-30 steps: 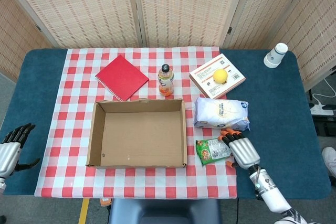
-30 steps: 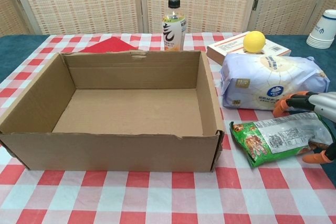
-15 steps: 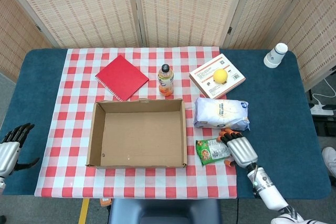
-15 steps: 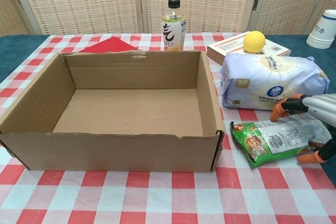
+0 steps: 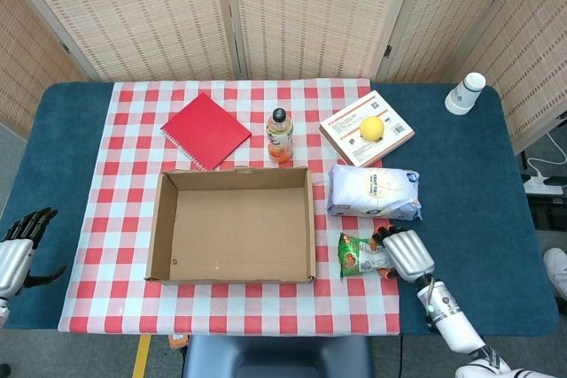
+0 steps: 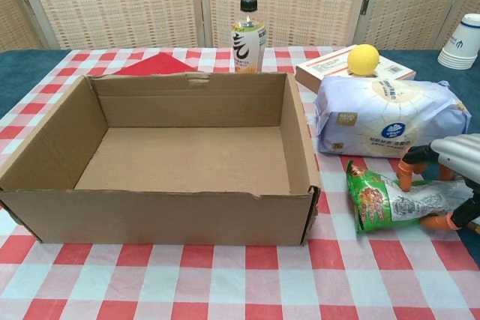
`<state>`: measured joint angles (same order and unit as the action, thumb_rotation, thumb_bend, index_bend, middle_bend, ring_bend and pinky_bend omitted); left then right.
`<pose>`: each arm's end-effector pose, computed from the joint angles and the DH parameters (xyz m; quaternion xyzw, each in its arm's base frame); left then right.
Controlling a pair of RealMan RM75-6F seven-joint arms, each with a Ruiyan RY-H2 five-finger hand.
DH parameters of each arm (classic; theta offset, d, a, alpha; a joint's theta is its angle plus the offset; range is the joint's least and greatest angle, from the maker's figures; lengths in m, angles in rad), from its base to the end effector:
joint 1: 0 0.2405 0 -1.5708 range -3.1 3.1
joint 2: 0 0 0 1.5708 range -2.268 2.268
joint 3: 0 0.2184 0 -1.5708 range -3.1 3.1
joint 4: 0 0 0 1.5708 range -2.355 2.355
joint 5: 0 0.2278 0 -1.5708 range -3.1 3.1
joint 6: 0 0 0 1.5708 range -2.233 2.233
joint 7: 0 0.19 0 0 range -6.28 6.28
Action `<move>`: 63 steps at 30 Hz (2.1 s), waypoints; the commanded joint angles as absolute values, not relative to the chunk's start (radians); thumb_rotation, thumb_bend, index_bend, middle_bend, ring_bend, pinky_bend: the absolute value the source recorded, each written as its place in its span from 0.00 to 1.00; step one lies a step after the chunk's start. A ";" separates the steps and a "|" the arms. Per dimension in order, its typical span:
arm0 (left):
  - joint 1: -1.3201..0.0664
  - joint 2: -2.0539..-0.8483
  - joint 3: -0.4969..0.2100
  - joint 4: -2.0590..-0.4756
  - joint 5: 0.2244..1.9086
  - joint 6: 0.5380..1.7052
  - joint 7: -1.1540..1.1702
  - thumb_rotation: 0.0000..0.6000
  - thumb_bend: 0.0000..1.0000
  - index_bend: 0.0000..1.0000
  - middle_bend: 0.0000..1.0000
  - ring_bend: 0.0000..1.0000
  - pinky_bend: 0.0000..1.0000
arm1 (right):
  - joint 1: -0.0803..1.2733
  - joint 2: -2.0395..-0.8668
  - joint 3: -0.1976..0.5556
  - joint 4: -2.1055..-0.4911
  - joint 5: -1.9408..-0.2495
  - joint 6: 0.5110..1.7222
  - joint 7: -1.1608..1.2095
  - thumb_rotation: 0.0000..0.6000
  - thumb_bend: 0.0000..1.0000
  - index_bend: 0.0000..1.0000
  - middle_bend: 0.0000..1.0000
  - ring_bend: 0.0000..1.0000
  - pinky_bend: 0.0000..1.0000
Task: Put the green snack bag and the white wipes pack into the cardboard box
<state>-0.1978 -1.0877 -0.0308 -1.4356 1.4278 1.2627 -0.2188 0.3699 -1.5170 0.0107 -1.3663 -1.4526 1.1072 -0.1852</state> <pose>-0.3330 0.2582 0.1293 -0.6112 -0.4446 -0.3407 0.5591 -0.2336 -0.2750 -0.0432 0.7382 -0.3911 0.3193 0.4473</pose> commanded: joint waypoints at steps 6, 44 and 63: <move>-0.197 -1.088 -0.031 -1.435 1.428 1.265 -0.220 1.00 0.20 0.06 0.02 0.00 0.10 | 0.363 -1.532 0.015 -1.347 -1.461 1.138 -0.186 1.00 0.28 0.64 0.43 0.42 0.60; -0.194 -1.082 -0.033 -1.441 1.428 1.271 -0.227 1.00 0.20 0.06 0.02 0.00 0.10 | 0.578 -1.391 0.233 -1.788 -1.516 1.138 -0.537 1.00 0.37 0.72 0.49 0.49 0.68; -0.194 -1.075 -0.040 -1.415 1.422 1.265 -0.284 1.00 0.20 0.06 0.02 0.00 0.10 | 0.892 -1.800 0.349 -1.344 -1.544 1.087 -0.292 1.00 0.37 0.73 0.50 0.51 0.70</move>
